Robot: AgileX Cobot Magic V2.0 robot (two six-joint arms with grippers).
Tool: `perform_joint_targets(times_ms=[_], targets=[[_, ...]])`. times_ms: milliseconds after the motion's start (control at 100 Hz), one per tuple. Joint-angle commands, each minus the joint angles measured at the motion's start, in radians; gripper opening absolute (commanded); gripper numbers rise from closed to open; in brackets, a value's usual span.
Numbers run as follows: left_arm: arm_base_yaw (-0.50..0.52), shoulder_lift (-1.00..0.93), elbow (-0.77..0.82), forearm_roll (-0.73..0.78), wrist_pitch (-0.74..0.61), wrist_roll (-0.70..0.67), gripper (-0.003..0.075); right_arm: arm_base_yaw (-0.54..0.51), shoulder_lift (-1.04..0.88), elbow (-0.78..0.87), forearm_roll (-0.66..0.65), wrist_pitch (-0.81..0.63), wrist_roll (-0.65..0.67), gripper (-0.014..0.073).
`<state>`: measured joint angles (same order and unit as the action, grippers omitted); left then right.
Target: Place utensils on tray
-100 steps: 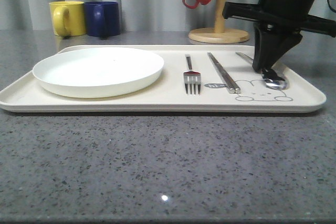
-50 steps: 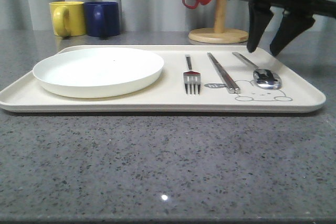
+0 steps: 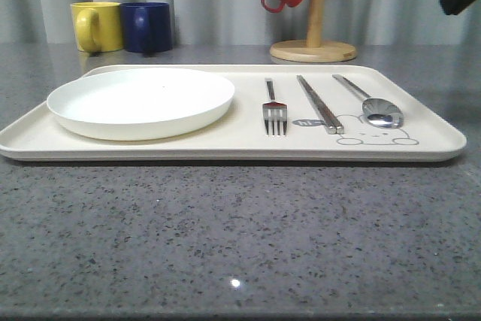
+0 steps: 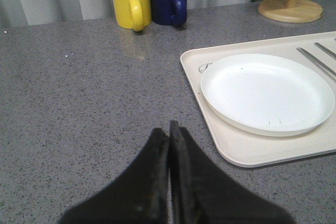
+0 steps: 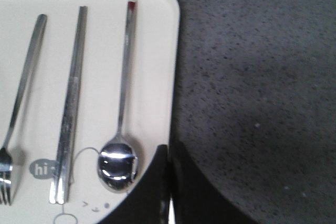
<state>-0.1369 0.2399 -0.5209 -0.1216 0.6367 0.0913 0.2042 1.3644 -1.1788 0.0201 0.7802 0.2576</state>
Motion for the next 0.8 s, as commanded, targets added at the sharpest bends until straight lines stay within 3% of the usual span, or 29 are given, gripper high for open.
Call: perform_joint_targets(times_ms=[0, 270, 640, 790], targets=[[-0.007, 0.010, -0.025, -0.010, -0.077, -0.010, -0.0019, -0.047, -0.082, 0.033, -0.020, -0.066, -0.003, -0.0064], [-0.007, 0.010, -0.025, -0.010, -0.077, -0.010, -0.0019, -0.179, -0.256, 0.222, -0.020, -0.138, -0.003, -0.0064], [-0.007, 0.010, -0.025, -0.010, -0.077, -0.010, -0.0019, -0.181, -0.587, 0.516, -0.097, -0.423, -0.004, -0.0064], [-0.007, 0.010, -0.025, -0.010, -0.077, -0.010, -0.0019, -0.181, -0.674, 0.586, -0.197, -0.477, -0.006, -0.0064]])
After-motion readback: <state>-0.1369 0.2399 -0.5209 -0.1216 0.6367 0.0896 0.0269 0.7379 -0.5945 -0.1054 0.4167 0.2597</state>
